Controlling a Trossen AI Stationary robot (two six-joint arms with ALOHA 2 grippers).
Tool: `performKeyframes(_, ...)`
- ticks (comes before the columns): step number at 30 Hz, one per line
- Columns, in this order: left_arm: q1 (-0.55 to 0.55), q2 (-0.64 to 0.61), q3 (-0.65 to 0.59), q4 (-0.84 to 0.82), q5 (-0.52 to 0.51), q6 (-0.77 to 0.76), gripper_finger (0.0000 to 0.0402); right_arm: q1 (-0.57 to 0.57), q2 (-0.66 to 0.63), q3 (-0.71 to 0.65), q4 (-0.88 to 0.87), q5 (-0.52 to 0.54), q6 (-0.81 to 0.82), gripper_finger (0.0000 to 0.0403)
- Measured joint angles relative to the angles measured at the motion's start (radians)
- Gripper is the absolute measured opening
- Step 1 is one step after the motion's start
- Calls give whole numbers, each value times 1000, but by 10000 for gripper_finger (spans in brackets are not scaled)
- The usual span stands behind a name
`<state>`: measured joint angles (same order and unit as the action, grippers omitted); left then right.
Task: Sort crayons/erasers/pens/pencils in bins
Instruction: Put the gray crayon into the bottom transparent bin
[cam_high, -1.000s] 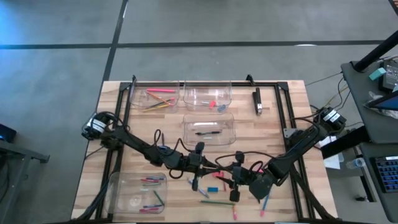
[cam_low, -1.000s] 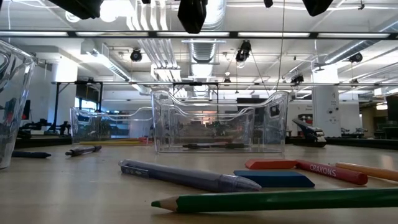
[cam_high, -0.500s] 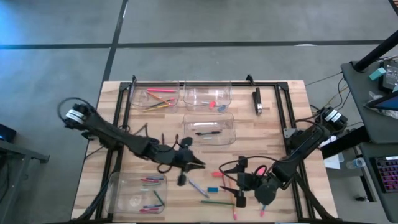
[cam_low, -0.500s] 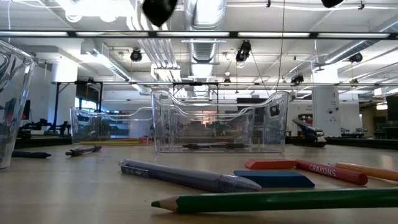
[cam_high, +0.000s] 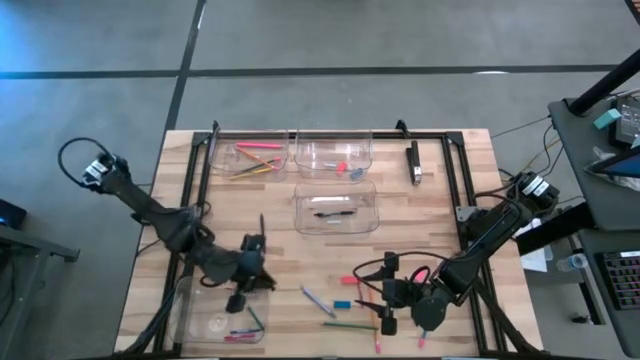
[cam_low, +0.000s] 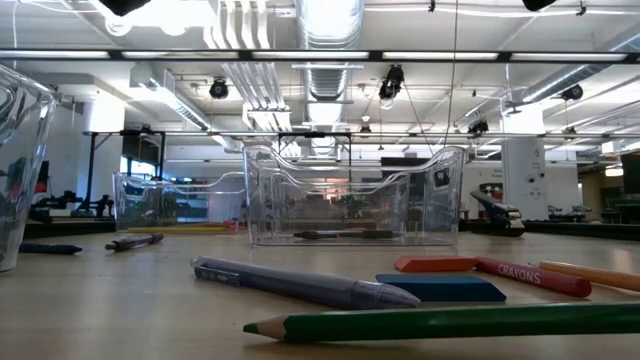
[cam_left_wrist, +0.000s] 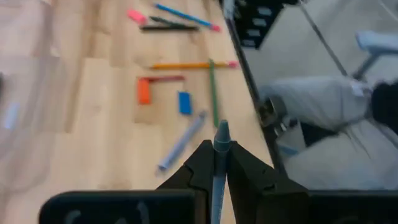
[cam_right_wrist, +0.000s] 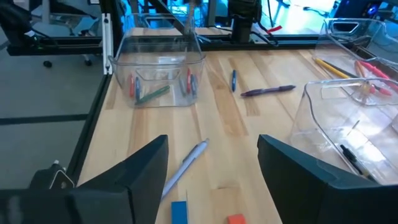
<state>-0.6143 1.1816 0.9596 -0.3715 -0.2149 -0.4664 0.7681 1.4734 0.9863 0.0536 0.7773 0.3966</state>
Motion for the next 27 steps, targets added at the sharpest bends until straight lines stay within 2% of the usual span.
performKeyframes(3,-51,0,11,-76,3,-52,13,1,0,0,0,0,4,234)
performKeyframes(9,-113,2,30,-294,9,-261,13,9,0,0,0,-2,4,234)
performKeyframes(11,-124,6,30,-351,60,-338,13,10,0,0,0,-2,4,235)
performKeyframes(15,-153,32,12,-364,206,-406,13,11,1,0,0,-2,8,233)
performKeyframes(27,-186,125,-17,-373,263,-472,13,14,2,0,-6,-5,77,233)
